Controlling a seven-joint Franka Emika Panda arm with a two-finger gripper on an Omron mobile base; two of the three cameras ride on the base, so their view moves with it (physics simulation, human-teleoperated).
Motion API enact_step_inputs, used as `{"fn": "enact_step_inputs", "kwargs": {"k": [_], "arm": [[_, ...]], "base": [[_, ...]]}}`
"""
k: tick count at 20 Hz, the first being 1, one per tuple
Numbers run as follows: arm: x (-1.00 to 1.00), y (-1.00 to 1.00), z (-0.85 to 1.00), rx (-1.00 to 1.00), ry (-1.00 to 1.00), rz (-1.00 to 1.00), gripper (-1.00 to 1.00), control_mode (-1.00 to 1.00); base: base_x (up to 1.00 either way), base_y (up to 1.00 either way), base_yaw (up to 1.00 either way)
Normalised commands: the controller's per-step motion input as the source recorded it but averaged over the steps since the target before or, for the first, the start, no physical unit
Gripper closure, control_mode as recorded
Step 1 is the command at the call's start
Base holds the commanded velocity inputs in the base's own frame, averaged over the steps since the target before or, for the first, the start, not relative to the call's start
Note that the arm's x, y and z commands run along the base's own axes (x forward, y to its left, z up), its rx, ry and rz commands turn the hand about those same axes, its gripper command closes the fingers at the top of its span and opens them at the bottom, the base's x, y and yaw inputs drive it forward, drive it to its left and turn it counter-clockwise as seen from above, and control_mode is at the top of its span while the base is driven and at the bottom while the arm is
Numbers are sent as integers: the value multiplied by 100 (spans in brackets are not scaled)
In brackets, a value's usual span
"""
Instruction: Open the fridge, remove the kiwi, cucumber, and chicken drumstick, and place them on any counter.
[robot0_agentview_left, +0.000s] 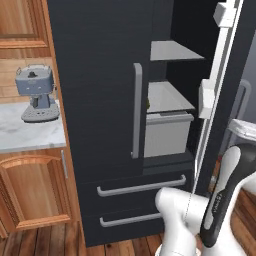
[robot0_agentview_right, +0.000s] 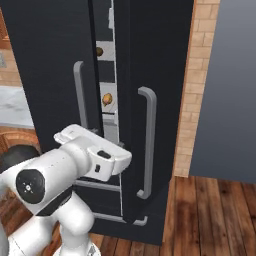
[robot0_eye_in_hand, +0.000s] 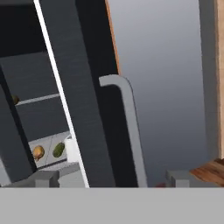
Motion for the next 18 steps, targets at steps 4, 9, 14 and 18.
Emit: {"fn": "enact_step_inputs", "kwargs": {"k": [4, 9, 14, 18], "arm": [[-100, 100, 3, -31, -13, 0, -100, -100], [-11, 100, 37, -25, 8, 0, -100, -100], [75, 99, 29, -20, 19, 0, -100, -100], [100, 16, 1, -4, 27, 0, -100, -100]], "base": [[0, 0, 0], [0, 0, 0], [0, 0, 0], [0, 0, 0]]}}
